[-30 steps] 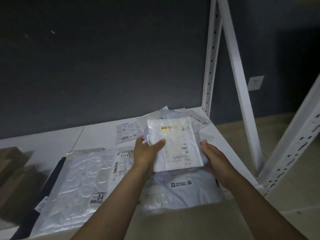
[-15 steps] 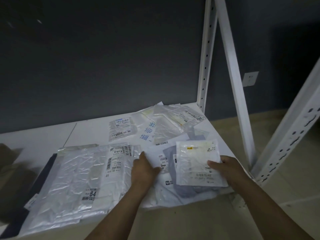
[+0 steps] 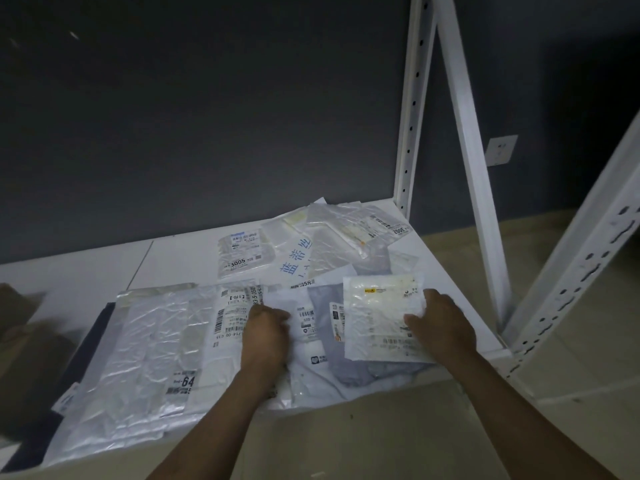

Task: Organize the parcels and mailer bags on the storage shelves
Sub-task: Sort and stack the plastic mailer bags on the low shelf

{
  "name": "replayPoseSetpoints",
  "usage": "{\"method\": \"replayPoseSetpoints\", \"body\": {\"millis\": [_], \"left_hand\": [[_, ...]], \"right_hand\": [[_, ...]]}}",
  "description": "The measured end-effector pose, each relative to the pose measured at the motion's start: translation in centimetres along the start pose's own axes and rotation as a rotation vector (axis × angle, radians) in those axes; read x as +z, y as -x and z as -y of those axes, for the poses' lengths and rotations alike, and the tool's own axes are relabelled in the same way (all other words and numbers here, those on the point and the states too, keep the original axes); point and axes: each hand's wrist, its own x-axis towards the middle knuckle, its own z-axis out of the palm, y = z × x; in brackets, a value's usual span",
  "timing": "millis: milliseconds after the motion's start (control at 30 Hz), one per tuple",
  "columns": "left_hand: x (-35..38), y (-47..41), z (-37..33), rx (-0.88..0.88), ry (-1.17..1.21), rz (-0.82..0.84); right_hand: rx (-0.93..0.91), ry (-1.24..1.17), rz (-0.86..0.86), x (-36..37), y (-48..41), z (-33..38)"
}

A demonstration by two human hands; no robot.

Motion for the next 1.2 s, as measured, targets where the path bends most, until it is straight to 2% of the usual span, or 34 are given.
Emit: {"method": "replayPoseSetpoints", "body": {"millis": [67, 133, 200, 267, 333, 400, 533, 633, 700, 800, 967, 1033, 1100, 1200], "left_hand": [[0.0, 0.0, -0.4, 0.076, -0.092, 0.008], [-0.1, -0.3, -1.3, 0.136, -0.177, -0.076], [-0.2, -1.2, -2.7, 0.146, -0.165, -0.146], [0.1, -3.0, -4.3, 0.201, -0.061, -0.142], [1.0, -5.7, -6.3, 0.261, 0.044, -0.069], [2.3, -8.4, -8.1, 0.297, 0.056, 0.037], [6.4, -12.8, -10.8, 0.399, -0.05, 0.126], [9.8, -15.4, -11.4, 0.355, -0.113, 0.168], [11.5, -16.4, -11.4, 0.362, -0.28, 0.196], [12.5, -16.9, -11.6, 0.418, -0.52, 0.198], [10.8, -16.2, -12.8, 0.502, -0.564, 0.046], [9.4, -15.5, -13.1, 0.534, -0.475, -0.049], [7.9, -14.4, -13.0, 0.575, -0.225, -0.137], [6.1, -11.8, -12.7, 0.642, 0.094, -0.231]], "right_hand": [[-0.081, 0.166, -0.063, 0.0, 0.2, 0.5], [-0.226, 0.178, -0.074, 0.2, -0.1, 0.5], [-0.347, 0.178, 0.011, 0.6, -1.0, 0.5], [-0.405, 0.173, 0.117, 1.0, -1.8, 0.6], [-0.415, 0.126, 0.176, 1.5, -2.7, 0.5], [-0.44, 0.083, 0.144, 1.7, -3.7, 0.3], [-0.474, -0.05, 0.068, 1.8, -4.9, -0.4], [-0.43, -0.135, 0.067, 1.7, -5.8, -1.5], [-0.413, -0.127, 0.092, 1.5, -6.2, -2.1], [-0.406, -0.131, 0.103, 1.6, -6.5, -2.4], [-0.391, -0.163, 0.117, 1.7, -6.3, -2.5], [-0.385, -0.197, 0.113, 1.6, -6.2, -2.3], [-0.375, -0.272, 0.086, 1.2, -6.1, -1.7], [-0.222, -0.592, 0.043, -0.3, -5.6, -0.2]]}}
